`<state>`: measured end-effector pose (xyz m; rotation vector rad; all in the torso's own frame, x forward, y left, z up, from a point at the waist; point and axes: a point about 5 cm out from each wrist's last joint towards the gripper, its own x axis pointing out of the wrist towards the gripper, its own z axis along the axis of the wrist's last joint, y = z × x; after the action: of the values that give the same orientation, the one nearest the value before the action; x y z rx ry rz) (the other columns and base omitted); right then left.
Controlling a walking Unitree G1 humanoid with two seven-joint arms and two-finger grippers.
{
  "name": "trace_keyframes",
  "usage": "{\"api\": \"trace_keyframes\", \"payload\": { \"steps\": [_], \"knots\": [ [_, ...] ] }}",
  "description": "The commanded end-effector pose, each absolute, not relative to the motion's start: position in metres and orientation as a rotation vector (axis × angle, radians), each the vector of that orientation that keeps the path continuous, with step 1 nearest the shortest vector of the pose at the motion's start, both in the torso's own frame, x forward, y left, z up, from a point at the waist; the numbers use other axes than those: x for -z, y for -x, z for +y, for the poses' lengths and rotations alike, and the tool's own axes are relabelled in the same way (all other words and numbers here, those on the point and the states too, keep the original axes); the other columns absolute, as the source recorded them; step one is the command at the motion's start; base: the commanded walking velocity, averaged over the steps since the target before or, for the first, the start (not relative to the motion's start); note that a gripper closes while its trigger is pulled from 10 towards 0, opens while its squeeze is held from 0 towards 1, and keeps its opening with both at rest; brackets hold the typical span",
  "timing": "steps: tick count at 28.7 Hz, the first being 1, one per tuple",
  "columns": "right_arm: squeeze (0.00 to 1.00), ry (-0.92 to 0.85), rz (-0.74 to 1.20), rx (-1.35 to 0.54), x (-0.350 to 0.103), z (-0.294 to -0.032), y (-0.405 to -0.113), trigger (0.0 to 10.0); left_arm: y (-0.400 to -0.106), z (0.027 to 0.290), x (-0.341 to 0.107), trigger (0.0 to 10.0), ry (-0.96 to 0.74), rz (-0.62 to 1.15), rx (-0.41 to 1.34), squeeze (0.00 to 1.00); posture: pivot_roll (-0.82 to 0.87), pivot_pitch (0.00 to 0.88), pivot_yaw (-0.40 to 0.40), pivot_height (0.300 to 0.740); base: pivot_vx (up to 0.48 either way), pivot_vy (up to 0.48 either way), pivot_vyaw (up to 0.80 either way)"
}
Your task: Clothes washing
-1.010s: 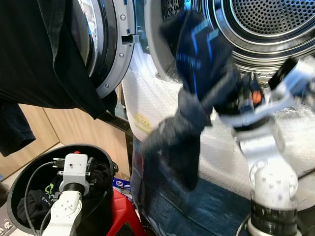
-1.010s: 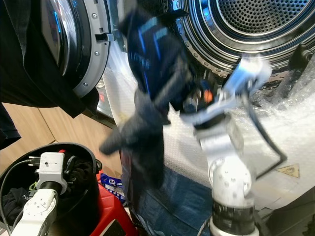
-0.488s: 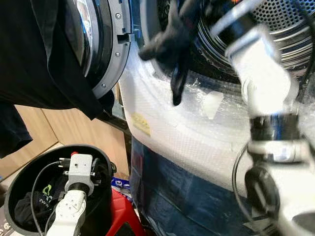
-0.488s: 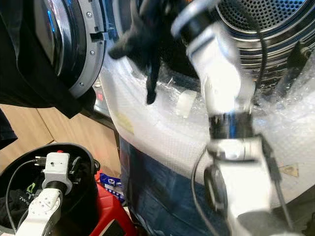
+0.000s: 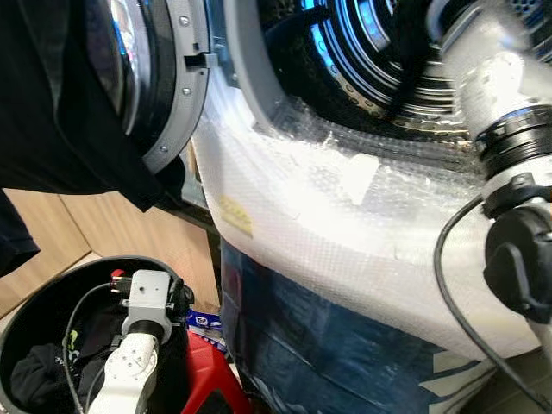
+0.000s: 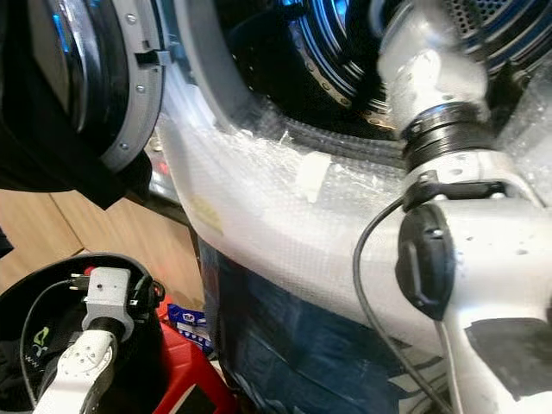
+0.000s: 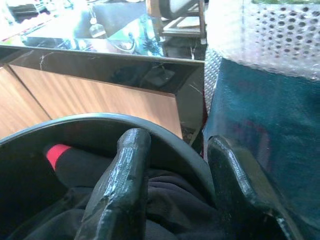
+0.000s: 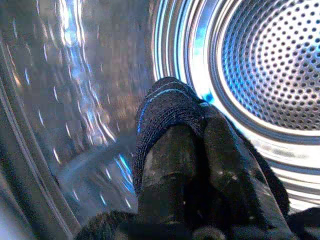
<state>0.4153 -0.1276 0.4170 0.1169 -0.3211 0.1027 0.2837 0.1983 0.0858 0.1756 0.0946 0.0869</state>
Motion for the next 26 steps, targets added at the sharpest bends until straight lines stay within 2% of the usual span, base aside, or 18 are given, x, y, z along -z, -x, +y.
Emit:
{"api": "trace_keyframes", "payload": {
  "steps": [1,9,10,11,12,17,23,25,26],
  "knots": [
    [0.0,-0.077,-0.28,-0.092,-0.405,-0.122,-0.419,10.0,-0.283,0.197,-0.085,10.0,-0.187,0.095,-0.073,0.0,0.14,0.0,0.034,0.74,0.0,0.0,0.0],
    [0.0,0.066,-0.208,-0.084,-0.374,-0.114,-0.425,10.0,-0.283,0.191,-0.088,10.0,-0.229,0.093,-0.009,0.0,0.15,0.0,0.035,0.74,0.0,0.0,0.0],
    [0.04,0.074,-0.194,-0.082,-0.37,-0.115,-0.426,10.0,-0.283,0.19,-0.088,10.0,-0.227,0.092,-0.008,0.0,0.15,0.0,0.036,0.74,0.0,0.0,0.0],
    [0.04,0.074,-0.194,-0.082,-0.37,-0.115,-0.426,10.0,-0.283,0.19,-0.088,10.0,-0.227,0.092,-0.008,0.0,0.15,0.0,0.036,0.74,0.0,0.0,0.0],
    [0.99,0.088,-0.188,-0.074,-0.367,-0.116,-0.427,10.0,-0.283,0.19,-0.09,10.0,-0.226,0.09,-0.007,0.0,0.15,0.0,0.037,0.74,0.0,0.0,0.0],
    [1.0,0.149,-0.202,-0.071,-0.367,-0.118,-0.427,10.0,-0.284,0.189,-0.091,10.0,-0.226,0.091,0.008,0.0,0.15,0.0,0.044,0.74,0.0,0.0,0.0],
    [1.0,0.243,-0.254,0.023,-0.375,-0.13,-0.426,10.0,-0.284,0.188,-0.091,10.0,-0.231,0.099,0.024,0.0,0.15,0.0,0.041,0.74,0.0,0.0,0.0],
    [1.0,0.316,-0.272,0.094,-0.375,-0.139,-0.425,10.0,-0.283,0.186,-0.091,10.0,-0.226,0.102,0.038,0.0,0.16,0.0,0.038,0.74,0.0,0.0,0.0],
    [1.0,0.426,-0.272,0.134,-0.371,-0.145,-0.426,10.0,-0.283,0.186,-0.092,10.0,-0.223,0.103,0.037,0.0,0.16,0.0,0.04,0.74,0.0,0.0,0.0]
  ]
}}
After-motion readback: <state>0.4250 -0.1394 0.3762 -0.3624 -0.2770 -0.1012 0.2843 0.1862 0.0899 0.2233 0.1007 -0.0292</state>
